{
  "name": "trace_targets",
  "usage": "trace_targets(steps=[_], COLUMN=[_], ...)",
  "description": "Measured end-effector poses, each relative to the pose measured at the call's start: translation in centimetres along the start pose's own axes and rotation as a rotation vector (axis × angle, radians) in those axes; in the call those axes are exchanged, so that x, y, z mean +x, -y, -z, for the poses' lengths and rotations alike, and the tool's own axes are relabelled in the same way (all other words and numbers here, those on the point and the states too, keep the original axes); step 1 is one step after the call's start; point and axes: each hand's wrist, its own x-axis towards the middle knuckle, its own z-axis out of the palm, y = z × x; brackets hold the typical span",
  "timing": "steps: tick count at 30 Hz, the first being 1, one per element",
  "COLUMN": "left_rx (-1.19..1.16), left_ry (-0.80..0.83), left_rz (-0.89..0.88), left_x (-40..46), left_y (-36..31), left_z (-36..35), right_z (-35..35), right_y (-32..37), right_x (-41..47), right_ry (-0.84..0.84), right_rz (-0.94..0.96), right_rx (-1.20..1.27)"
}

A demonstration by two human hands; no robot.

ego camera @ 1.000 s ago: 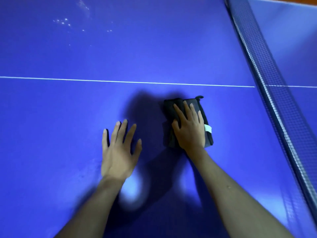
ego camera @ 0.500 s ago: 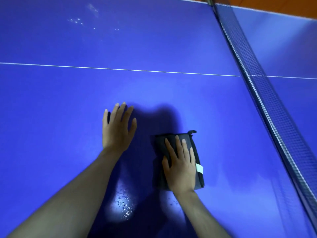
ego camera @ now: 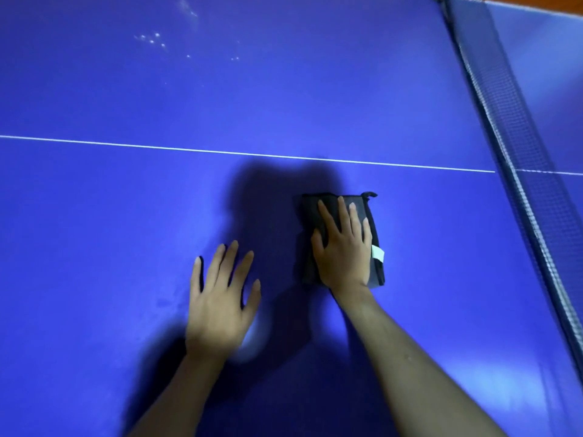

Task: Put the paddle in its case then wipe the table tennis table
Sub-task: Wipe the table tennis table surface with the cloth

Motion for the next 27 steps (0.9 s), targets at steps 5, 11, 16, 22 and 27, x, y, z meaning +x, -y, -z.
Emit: trace_targets(steps=[5, 11, 16, 22, 27], left_rx=[0.015, 0.006, -0.001, -0.002, -0.269], left_ry=[-0.056, -0.052, -0.010, -0.036, -0.141], left_rz=[-0.038, -0.030, -0.029, -0.037, -0.034], left_x=[0.4, 0.9, 0.8, 0.9, 0.3], left_y=[-0.1, -0.2, 0.1, 0.1, 0.7], left_z=[-0.6, -0.6, -0.4, -0.4, 0.7], right_z=[-1.4, -2.1, -1.9, -1.2, 0.6], right_y=[1.0, 1.5, 1.9, 3.9, 6.3], right_x=[8.3, 13.7, 10.5, -1.9, -13.4], right_ry=[-0.044, -0.050, -0.021, -0.055, -0.009], right_rz=[0.011, 0.052, 0.078, 0.116, 0.060], right_rx=[0.025, 0.089, 0.123, 0.137, 0.116])
